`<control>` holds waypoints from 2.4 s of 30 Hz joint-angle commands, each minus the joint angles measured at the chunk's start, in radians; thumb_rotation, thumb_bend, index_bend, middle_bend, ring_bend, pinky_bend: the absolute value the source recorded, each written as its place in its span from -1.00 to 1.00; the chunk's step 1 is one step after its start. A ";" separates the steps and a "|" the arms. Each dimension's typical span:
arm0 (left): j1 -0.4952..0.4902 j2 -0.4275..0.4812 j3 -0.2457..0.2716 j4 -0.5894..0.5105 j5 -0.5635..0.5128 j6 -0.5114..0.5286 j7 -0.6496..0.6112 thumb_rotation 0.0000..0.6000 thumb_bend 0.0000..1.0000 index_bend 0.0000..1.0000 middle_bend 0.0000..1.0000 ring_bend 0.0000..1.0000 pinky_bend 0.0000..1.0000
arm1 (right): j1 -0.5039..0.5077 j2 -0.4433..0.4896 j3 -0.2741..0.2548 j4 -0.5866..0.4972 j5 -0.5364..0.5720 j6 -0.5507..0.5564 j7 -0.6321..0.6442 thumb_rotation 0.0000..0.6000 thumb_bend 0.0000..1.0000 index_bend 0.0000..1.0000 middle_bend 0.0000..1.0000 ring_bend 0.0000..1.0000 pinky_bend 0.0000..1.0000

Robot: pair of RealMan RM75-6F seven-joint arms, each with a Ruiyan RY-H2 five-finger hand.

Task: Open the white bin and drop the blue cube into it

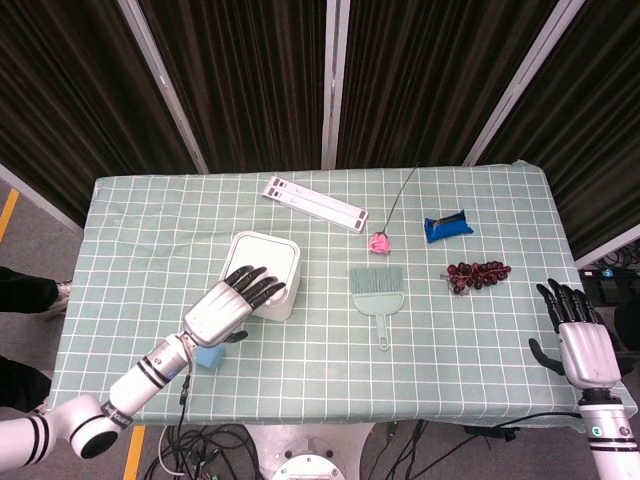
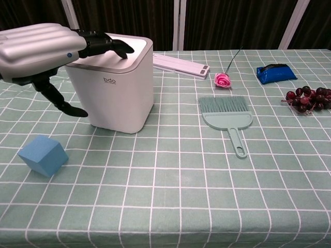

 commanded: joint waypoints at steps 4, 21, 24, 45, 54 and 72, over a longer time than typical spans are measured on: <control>0.003 0.007 0.003 -0.009 -0.004 0.020 0.009 1.00 -0.89 -0.85 -0.53 -0.88 -0.69 | 0.000 0.002 0.000 -0.004 -0.002 0.002 -0.002 1.00 -0.51 -1.00 -1.00 -1.00 -1.00; 0.250 0.244 -0.003 -0.116 -0.077 0.379 -0.084 1.00 -0.90 -0.83 -0.65 -0.90 -0.69 | -0.004 0.013 0.004 -0.016 -0.010 0.021 0.002 1.00 -0.51 -1.00 -1.00 -1.00 -1.00; 0.288 0.252 0.038 -0.090 -0.081 0.377 -0.129 1.00 -0.89 -0.83 -0.65 -0.90 -0.69 | -0.001 0.012 0.004 -0.021 -0.014 0.020 -0.005 1.00 -0.51 -1.00 -1.00 -1.00 -1.00; 0.251 0.034 0.179 0.092 0.039 0.130 -0.251 1.00 -0.87 -0.76 -0.65 -0.90 -0.61 | -0.001 0.052 0.012 -0.075 -0.008 0.028 -0.031 1.00 -0.51 -1.00 -1.00 -1.00 -1.00; 0.240 -0.019 0.179 0.165 0.019 0.093 -0.249 1.00 -0.81 -0.66 -0.60 -0.79 -0.42 | 0.005 0.046 0.008 -0.061 0.001 0.005 -0.026 1.00 -0.50 -1.00 -1.00 -1.00 -1.00; 0.256 -0.046 0.158 0.167 0.027 0.174 -0.242 1.00 -0.55 0.00 -0.02 -0.22 0.19 | 0.006 0.046 0.007 -0.062 0.007 -0.004 -0.027 1.00 -0.50 -1.00 -1.00 -1.00 -1.00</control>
